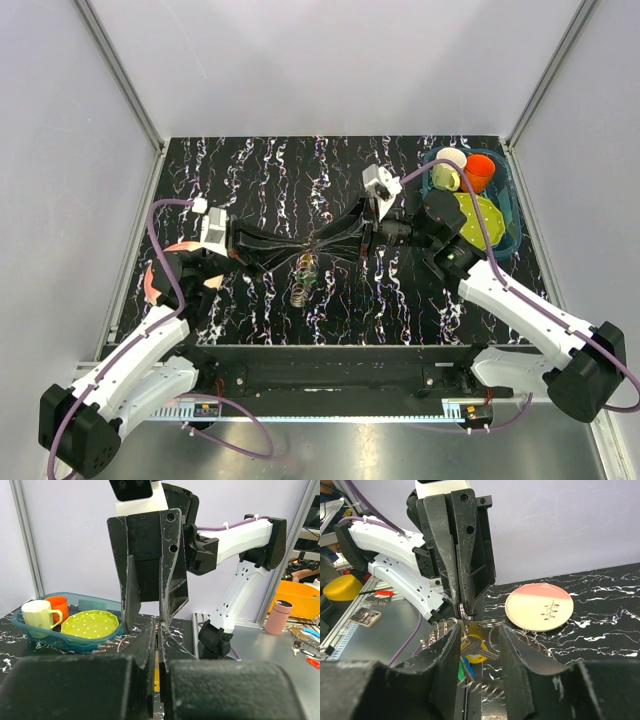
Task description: Remove the keys from the keyring
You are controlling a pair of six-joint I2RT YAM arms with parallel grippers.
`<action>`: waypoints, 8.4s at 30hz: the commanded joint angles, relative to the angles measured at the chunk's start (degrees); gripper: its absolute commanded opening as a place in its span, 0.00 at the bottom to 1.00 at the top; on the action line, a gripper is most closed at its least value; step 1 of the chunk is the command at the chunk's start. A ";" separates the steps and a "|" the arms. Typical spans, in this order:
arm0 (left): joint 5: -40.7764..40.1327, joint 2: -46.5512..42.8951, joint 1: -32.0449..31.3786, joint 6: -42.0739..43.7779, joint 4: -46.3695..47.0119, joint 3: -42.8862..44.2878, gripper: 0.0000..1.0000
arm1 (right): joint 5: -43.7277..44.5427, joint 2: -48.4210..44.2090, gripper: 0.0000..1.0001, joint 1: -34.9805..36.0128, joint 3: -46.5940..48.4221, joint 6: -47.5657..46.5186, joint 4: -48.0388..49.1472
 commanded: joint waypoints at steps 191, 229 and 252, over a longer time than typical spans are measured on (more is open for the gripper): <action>-18.39 1.93 -7.67 -9.92 28.49 -3.97 0.00 | 9.88 -3.60 0.43 5.30 3.16 12.80 10.04; -19.79 0.87 -7.41 -8.87 28.31 -4.94 0.00 | 11.73 -1.22 0.00 6.09 1.76 14.73 2.66; -19.62 1.05 -7.15 -9.04 28.22 -4.59 0.00 | 13.22 -1.66 0.00 6.18 1.85 13.33 -0.95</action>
